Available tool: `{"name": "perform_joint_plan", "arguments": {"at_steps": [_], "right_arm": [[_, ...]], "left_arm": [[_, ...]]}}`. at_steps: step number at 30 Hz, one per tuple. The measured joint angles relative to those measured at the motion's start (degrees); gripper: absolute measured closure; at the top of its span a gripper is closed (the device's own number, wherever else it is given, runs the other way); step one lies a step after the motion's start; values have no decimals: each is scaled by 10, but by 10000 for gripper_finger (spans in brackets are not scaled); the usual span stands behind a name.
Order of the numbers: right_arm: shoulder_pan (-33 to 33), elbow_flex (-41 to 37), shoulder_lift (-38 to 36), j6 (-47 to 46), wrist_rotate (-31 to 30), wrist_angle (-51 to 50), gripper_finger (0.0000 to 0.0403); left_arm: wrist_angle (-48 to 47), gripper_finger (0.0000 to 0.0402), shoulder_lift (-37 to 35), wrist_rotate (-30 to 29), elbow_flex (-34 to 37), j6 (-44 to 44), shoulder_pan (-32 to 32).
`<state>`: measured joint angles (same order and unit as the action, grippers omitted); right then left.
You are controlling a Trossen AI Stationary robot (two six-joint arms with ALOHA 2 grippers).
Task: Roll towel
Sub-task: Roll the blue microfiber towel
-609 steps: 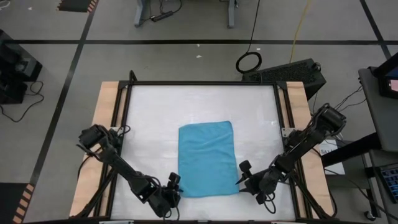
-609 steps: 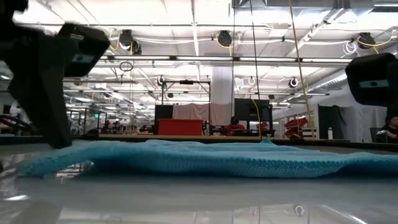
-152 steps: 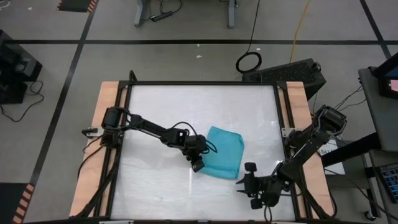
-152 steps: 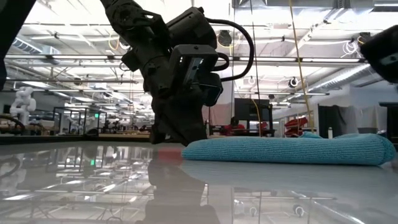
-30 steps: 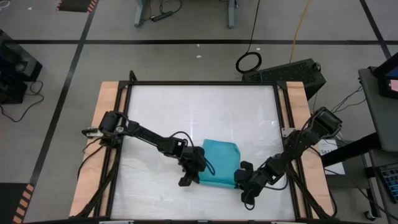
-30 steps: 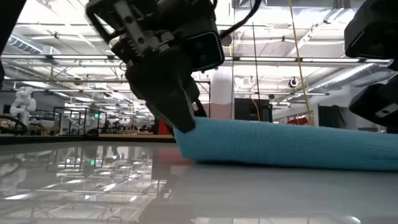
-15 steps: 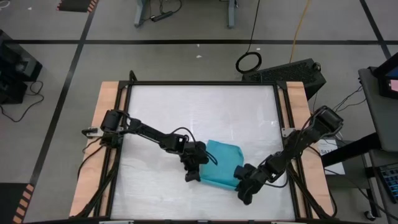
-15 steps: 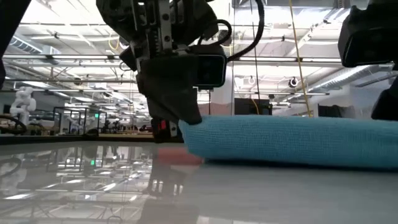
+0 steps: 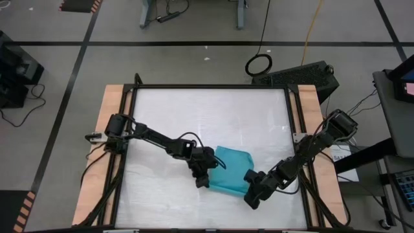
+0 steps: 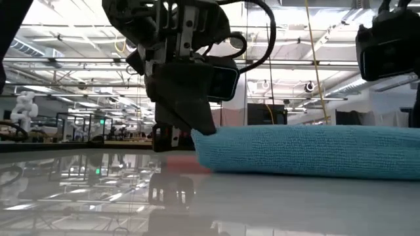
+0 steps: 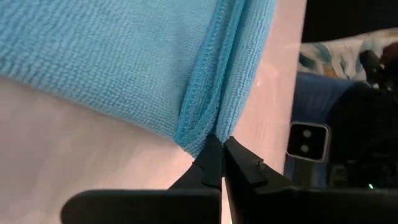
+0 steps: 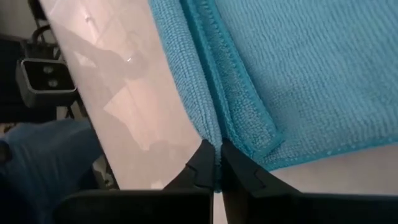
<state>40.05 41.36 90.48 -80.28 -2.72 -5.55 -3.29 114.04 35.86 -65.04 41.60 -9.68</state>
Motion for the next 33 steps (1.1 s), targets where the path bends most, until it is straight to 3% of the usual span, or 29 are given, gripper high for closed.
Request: {"name": "perform_joint_plan", "arguments": {"at_steps": [12,20,26,33], "right_arm": [[-15,0,0,-33,-3,-33,388],[-15,-2,0,-27,7,-45,303],[-8,-1,-15,52,-6,-27,256],[36,0,-51,202,-28,-22,251]], "left_arm": [[-5,395,0,-42,1,26,18],[-27,392,0,-47,3,28,18],[-41,391,-1,-54,2,16,20],[-35,391,-1,-46,2,20,29]]}}
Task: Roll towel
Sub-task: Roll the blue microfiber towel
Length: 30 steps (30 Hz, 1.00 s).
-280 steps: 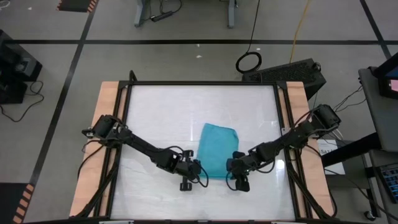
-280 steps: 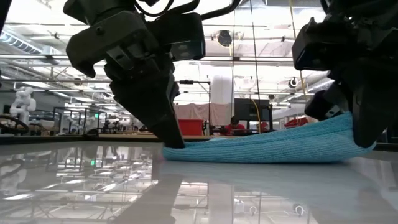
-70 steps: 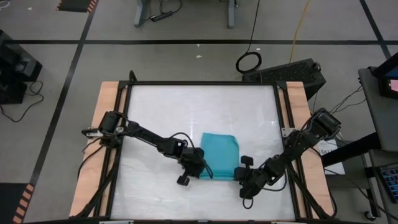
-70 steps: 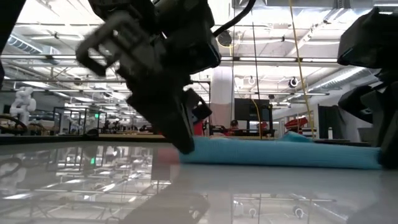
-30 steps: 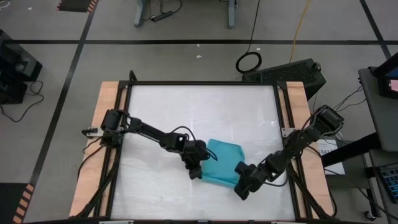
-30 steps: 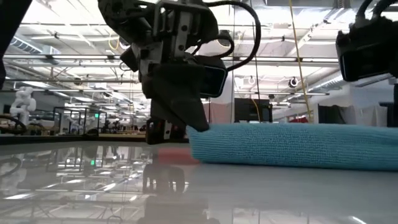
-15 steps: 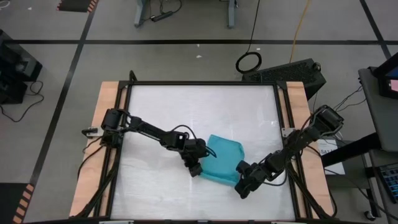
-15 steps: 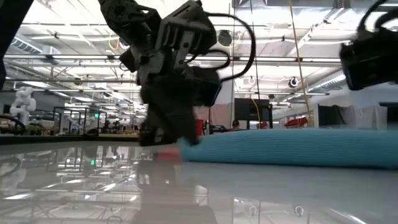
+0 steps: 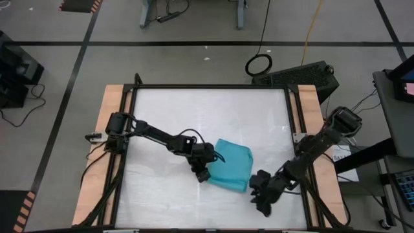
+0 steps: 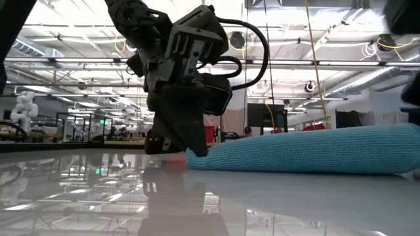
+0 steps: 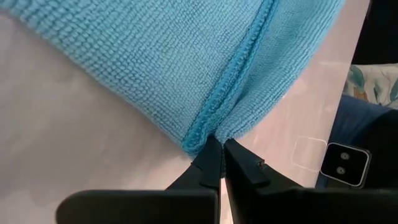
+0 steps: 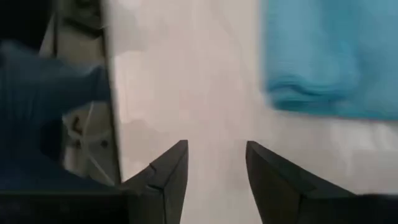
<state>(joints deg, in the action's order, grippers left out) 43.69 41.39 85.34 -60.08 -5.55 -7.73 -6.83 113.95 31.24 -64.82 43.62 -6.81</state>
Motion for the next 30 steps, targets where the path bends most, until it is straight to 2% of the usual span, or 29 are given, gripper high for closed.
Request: {"name": "perform_joint_plan", "arguments": {"at_steps": [9,13,16,30], "right_arm": [[68,3,-3,267,-155,2,251],[71,3,-3,362,-198,3,251],[68,3,0,415,-208,3,251],[55,4,82,427,-252,43,251]], "left_arm": [[2,391,0,17,-1,7,8],[3,391,0,20,-1,10,9],[3,391,0,25,-1,10,10],[3,391,1,27,-2,10,23]]}}
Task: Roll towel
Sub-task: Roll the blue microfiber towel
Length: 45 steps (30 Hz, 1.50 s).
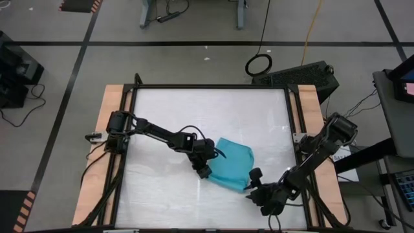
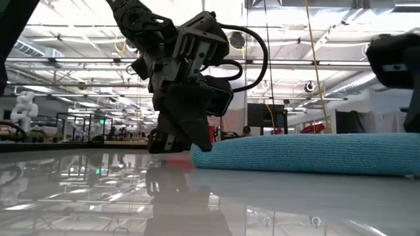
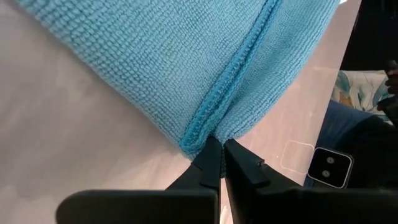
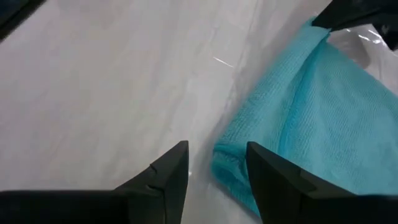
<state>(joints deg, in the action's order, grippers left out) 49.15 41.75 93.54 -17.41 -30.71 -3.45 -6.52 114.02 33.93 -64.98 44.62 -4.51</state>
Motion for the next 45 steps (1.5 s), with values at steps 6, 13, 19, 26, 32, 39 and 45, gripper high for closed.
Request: {"name": "perform_joint_plan", "arguments": {"at_steps": [6,13,19,26,32,39,45], "right_arm": [[-5,0,36,-53,-28,3,266],[-10,1,66,-183,-26,8,333],[-4,1,65,-301,-25,13,395],[-4,1,63,-416,69,82,399],[-4,0,63,-525,111,123,400],[-3,0,63,-585,109,118,401],[-2,0,63,-633,107,117,401]], "left_arm": [[0,391,0,3,0,0,0],[0,391,0,3,0,0,0],[1,391,0,38,0,0,-1],[11,391,0,83,-1,0,-14],[28,391,0,94,-2,8,-27],[43,391,0,77,-1,-2,-39],[36,345,0,36,0,-42,-50]]}}
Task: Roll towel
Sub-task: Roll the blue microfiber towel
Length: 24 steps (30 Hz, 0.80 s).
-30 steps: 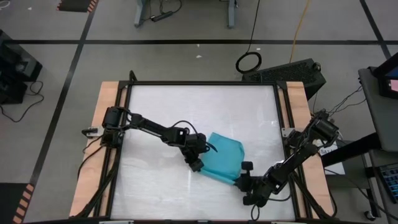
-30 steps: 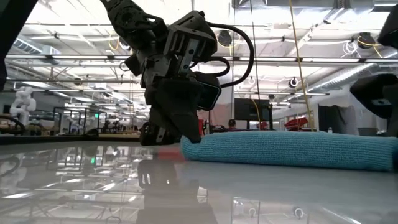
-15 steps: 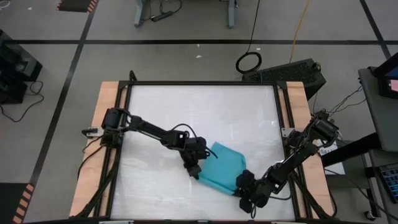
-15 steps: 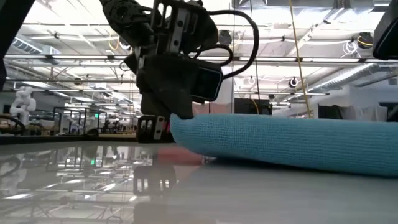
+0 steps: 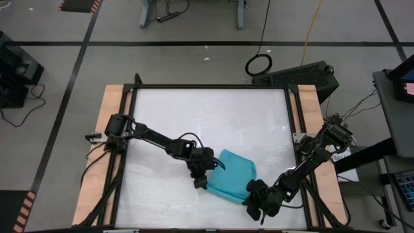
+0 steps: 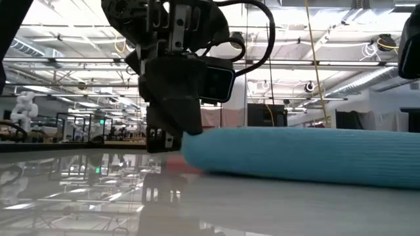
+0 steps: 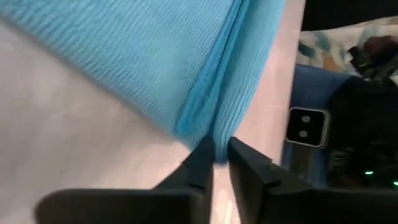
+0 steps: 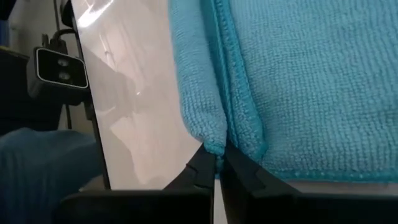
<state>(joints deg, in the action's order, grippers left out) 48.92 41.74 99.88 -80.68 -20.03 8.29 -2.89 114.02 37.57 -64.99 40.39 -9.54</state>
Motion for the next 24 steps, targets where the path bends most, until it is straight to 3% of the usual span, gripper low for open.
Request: {"name": "perform_joint_plan", "arguments": {"at_steps": [10,15,20,24], "right_arm": [[16,0,0,-124,-6,0,401],[31,0,0,-173,-26,0,401],[43,0,0,-206,-41,-1,401],[48,0,0,-220,-42,-1,401]], "left_arm": [[10,230,-14,-17,0,-83,6],[-17,220,-47,-26,0,-192,0],[-56,220,-87,-52,0,-403,-47],[-41,220,-90,-110,0,-516,-92]]}}
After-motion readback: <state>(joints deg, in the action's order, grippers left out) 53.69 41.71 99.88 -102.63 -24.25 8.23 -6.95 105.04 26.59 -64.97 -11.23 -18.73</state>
